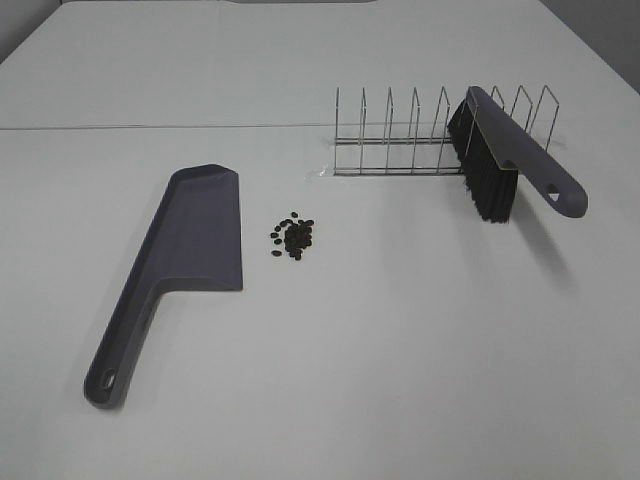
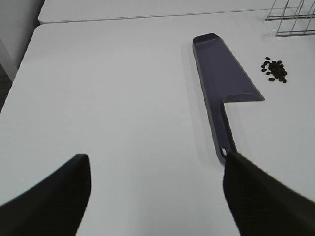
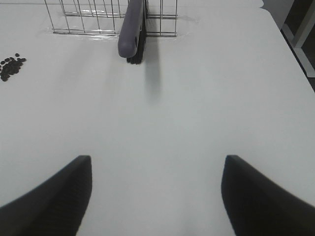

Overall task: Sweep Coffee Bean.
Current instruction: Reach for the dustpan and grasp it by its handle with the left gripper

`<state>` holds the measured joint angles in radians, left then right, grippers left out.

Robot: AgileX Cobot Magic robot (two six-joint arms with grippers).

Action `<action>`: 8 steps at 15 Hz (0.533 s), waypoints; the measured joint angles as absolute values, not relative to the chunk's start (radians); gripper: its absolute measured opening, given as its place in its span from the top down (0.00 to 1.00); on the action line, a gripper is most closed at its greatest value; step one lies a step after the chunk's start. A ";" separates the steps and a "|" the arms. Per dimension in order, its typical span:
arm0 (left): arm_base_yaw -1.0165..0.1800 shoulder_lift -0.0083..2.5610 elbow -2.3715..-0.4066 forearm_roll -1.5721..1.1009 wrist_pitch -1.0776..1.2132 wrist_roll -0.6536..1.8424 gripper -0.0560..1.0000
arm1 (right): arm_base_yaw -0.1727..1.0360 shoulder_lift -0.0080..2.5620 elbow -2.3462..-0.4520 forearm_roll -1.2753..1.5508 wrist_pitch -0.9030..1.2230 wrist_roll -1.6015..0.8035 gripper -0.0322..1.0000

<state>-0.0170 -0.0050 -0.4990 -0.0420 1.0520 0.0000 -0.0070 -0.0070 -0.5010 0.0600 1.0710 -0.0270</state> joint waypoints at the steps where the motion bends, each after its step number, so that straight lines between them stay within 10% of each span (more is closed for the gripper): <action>1: -0.017 -0.005 -0.499 -0.042 1.052 0.000 0.27 | -0.007 -0.007 -0.501 0.060 1.071 -0.027 0.29; 8: -0.017 -0.005 -0.499 -0.042 1.052 0.000 0.27 | -0.007 -0.007 -0.501 0.060 1.071 -0.027 0.29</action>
